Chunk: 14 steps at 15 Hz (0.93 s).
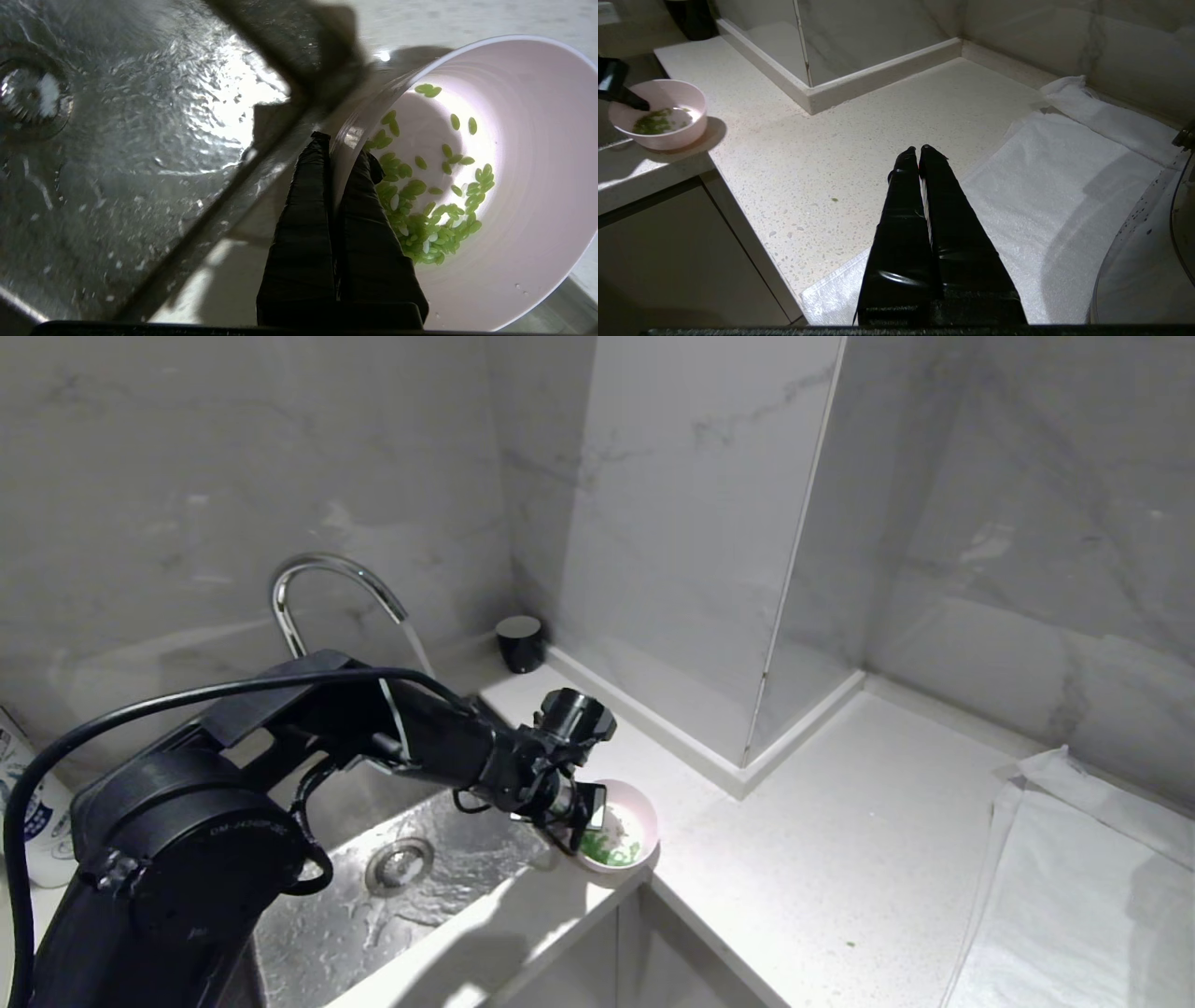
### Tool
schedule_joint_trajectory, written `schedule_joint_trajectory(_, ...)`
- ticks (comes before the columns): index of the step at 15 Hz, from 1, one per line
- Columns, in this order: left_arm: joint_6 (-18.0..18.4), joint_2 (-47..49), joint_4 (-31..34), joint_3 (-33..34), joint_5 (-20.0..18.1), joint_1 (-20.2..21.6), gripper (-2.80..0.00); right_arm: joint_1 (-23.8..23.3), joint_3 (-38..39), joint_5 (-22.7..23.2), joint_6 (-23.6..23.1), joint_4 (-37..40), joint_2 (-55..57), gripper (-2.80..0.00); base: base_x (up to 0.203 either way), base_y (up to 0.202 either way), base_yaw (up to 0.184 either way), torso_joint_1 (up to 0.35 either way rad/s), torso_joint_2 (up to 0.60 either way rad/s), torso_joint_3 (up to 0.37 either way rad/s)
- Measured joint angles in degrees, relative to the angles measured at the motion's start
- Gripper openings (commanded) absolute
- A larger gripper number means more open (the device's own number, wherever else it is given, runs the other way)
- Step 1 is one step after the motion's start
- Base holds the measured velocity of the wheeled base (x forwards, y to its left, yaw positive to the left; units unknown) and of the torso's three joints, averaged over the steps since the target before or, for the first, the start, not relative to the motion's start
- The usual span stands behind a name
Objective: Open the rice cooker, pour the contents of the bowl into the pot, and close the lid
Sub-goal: Fill a bowl with water from the tap
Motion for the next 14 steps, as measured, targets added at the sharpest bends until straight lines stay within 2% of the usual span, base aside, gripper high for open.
schedule_joint_trajectory(3,-5.62,-1.59,1.57,2.07,-0.84,5.15,-2.8,0.0,0.0,0.0,-0.02,0.0,0.0,-2.8,0.0,0.0,0.0,0.0,0.0,0.0)
schedule_joint_trajectory(7,-7.14,-4.47,2.19,5.75,-5.72,14.02,-2.8,0.0,0.0,0.0,-0.02,-0.05,0.0,-2.8,0.0,0.0,0.0,0.0,0.0,0.0)
schedule_joint_trajectory(11,-7.83,-7.23,1.75,10.74,-6.68,19.88,-2.8,0.0,0.0,0.13,-0.14,-0.09,0.0,-2.8,0.0,0.0,0.0,0.0,0.0,0.0)
schedule_joint_trajectory(14,-10.32,-8.05,-4.14,13.76,-6.57,23.75,-2.8,0.0,0.0,0.17,-0.23,-0.1,0.0,-2.8,0.0,0.0,0.0,0.0,0.0,0.0)
